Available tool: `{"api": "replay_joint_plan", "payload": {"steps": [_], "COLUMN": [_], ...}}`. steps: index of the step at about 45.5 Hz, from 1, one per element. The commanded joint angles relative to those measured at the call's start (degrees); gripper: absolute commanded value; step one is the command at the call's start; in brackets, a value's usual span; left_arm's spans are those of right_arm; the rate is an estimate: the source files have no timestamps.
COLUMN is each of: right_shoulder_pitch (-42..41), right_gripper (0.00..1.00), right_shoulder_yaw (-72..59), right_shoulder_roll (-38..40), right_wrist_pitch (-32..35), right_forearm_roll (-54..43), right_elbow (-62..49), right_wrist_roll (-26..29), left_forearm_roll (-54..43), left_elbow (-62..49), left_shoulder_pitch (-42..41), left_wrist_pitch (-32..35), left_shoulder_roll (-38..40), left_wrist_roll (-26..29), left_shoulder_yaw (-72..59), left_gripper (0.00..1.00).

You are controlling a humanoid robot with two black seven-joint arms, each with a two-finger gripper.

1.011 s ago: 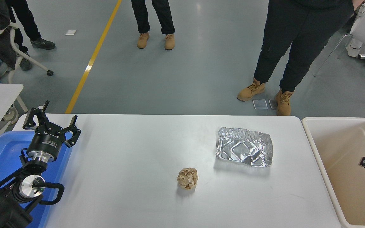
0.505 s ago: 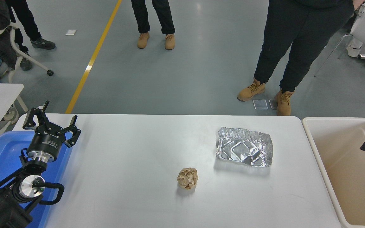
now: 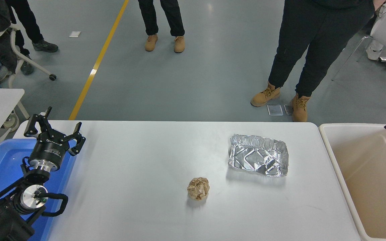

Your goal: Clean the table surface

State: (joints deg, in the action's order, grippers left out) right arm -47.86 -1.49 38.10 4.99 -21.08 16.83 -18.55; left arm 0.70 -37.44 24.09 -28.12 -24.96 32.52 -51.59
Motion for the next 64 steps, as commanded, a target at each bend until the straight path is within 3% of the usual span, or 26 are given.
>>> {"api": "replay_joint_plan", "payload": {"steps": [1,21,32,50,64], "right_shoulder_pitch": [-1.4,-5.4,-5.5,-4.1,-2.2], "right_gripper": [0.98,0.99,0.99,0.99,0.99], "right_shoulder_yaw": [1.8,2.5,9.6,15.5,15.6], "right_shoulder_roll": [1.1,0.9,0.9,0.9,-0.7], "right_wrist_pitch": [0.0,-0.1,-1.3,-9.3,-10.3], "right_forearm_roll": [9.3,23.8,34.3,39.9,39.4], "right_elbow": [2.8,6.3,11.1,20.7,22.8], "right_wrist_roll": [0.0,-0.3,-0.1,0.0,-0.8], "left_forearm_roll": [0.0,0.0,0.0,0.0,0.0], "left_elbow": [0.0,0.0,0.0,0.0,0.0], "left_shoulder_pitch": [0.0,0.0,0.1,0.1,0.1], "left_wrist_pitch": [0.0,0.0,0.0,0.0,0.0], "left_shoulder_roll": [0.0,0.0,0.0,0.0,0.0], "left_wrist_roll": [0.0,0.0,0.0,0.0,0.0], "left_shoulder_yaw": [0.0,0.0,0.0,0.0,0.0], "left_gripper": [0.99,0.99,0.99,0.99,0.99]}}
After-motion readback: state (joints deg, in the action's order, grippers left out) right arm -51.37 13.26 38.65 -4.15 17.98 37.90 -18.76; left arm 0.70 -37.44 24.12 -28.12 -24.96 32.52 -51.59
